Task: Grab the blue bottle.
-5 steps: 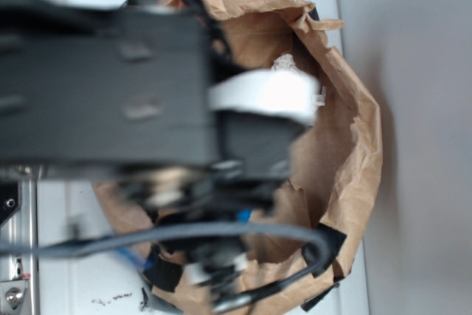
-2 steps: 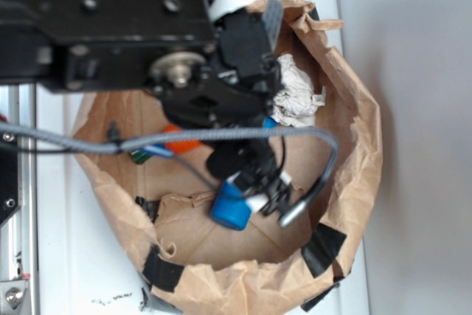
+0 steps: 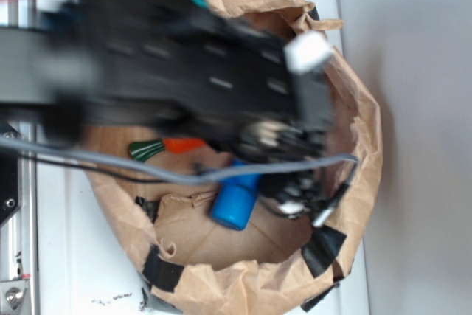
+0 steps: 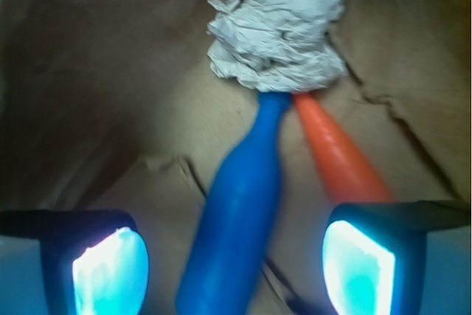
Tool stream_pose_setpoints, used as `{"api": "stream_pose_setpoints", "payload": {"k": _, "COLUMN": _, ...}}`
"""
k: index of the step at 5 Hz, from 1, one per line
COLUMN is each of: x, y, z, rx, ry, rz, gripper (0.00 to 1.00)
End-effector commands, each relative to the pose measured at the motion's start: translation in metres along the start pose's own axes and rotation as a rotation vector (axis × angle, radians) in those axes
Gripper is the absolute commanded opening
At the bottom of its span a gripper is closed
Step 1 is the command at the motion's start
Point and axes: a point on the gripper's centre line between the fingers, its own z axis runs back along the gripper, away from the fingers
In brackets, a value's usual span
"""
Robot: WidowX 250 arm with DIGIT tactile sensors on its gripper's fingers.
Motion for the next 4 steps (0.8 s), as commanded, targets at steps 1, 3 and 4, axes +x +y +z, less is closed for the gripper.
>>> {"api": "stream_pose_setpoints", "payload": {"k": 1, "x": -0.018, "y": -0.004, "z": -0.038, "rx": 0.068, "ry": -0.083, "rz": -0.040, "gripper": 1.00}}
{"api": "stream_pose_setpoints", "payload": {"k": 3, "x": -0.024, "y": 0.002, "z": -0.035, "rx": 0.064, "ry": -0.074, "rz": -0.013, "gripper": 0.00}}
{"api": "stream_pose_setpoints", "payload": {"k": 4, "x": -0.026, "y": 0.009, "z": -0.007, "rx": 0.027, "ry": -0.043, "rz": -0.040, "gripper": 0.00}}
